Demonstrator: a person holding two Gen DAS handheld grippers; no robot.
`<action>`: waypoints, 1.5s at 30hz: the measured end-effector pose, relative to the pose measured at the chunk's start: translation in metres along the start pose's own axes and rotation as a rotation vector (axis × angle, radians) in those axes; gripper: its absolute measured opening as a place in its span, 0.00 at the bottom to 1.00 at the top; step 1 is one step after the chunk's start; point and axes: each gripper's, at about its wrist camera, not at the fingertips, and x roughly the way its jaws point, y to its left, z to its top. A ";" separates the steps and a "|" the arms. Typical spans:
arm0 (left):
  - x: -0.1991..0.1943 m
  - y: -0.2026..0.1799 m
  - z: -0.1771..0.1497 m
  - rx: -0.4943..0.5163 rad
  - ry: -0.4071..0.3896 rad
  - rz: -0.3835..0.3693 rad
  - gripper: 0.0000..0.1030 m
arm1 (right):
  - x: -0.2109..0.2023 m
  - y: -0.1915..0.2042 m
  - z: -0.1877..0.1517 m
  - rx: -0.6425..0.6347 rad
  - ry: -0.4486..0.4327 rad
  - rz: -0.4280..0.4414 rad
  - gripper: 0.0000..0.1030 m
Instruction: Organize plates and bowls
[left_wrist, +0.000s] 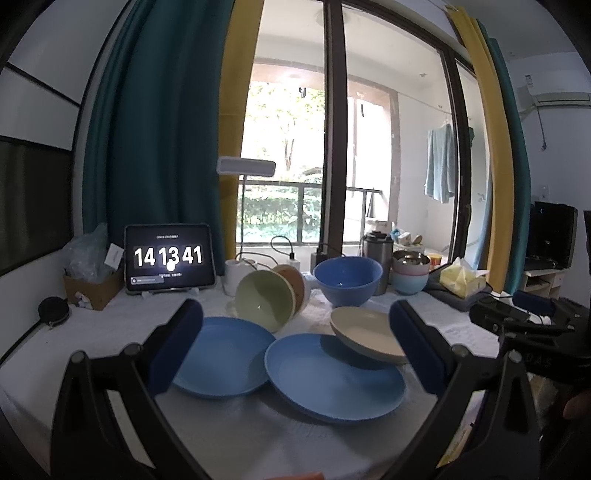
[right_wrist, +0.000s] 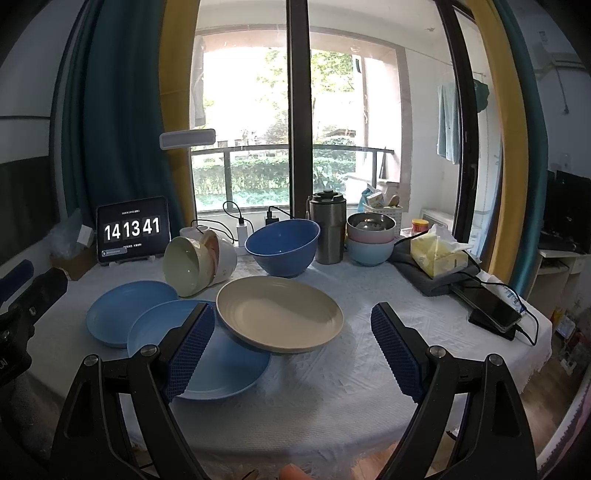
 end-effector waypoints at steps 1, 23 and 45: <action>0.000 0.000 0.000 0.000 0.000 0.000 0.99 | 0.000 -0.001 0.000 0.001 0.002 0.000 0.87; -0.001 0.002 -0.002 0.003 0.001 0.002 0.99 | 0.000 0.003 0.000 0.002 0.006 0.005 0.87; 0.059 -0.026 0.015 0.056 0.117 0.017 0.99 | 0.048 -0.024 0.018 0.041 0.068 0.033 0.87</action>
